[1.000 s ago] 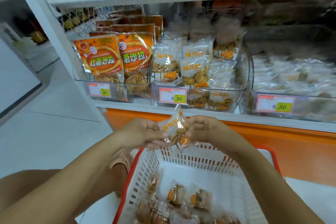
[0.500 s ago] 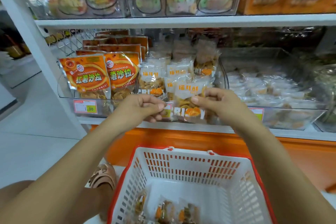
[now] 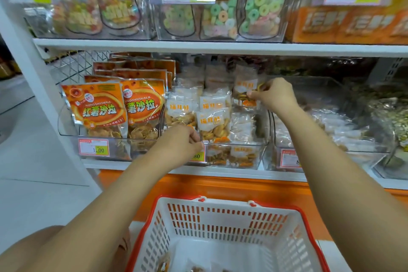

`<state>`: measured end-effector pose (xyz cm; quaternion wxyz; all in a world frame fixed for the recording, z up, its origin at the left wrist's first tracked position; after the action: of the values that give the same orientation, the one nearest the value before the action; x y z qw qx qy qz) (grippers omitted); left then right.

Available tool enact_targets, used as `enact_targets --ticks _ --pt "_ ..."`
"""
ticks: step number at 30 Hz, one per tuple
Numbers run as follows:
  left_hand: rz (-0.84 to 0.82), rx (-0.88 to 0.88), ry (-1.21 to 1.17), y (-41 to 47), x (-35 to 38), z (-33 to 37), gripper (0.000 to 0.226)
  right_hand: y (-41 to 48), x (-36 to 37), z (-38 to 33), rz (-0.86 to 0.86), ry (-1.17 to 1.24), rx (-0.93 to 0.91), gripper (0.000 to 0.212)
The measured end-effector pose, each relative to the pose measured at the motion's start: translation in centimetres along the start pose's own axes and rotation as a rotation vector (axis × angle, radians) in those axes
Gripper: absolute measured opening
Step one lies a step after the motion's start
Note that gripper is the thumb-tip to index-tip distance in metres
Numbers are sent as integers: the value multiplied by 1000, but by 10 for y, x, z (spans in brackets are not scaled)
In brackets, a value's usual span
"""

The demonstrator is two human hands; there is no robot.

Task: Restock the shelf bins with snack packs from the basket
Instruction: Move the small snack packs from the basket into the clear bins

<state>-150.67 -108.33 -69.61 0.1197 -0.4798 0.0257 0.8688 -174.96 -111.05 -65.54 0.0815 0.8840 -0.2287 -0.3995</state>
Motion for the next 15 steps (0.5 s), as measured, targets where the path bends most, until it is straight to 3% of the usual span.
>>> enact_targets --ticks 6,9,12,15 --pt "-15 -6 94 9 -1 6 14 19 5 -3 -92 -83 108 45" --pt "5 -18 121 13 0 9 22 20 8 -8 -19 -240 74 50" --pt "12 -26 138 13 1 12 21 16 13 -8 68 -277 64 35" --pt "9 -34 115 12 0 12 21 13 20 -13 -17 -368 22 17"
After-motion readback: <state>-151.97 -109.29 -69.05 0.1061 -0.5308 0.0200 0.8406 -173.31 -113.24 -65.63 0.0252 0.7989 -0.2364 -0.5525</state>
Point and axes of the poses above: each hand's wrist, its own y-axis towards the middle knuckle, its own x-axis out of the palm, z = x × y, the point moved 1 cm from there along y, towards the middle knuckle, and after that the axes turned 10 degrees about -x, right-handed, at the moved point
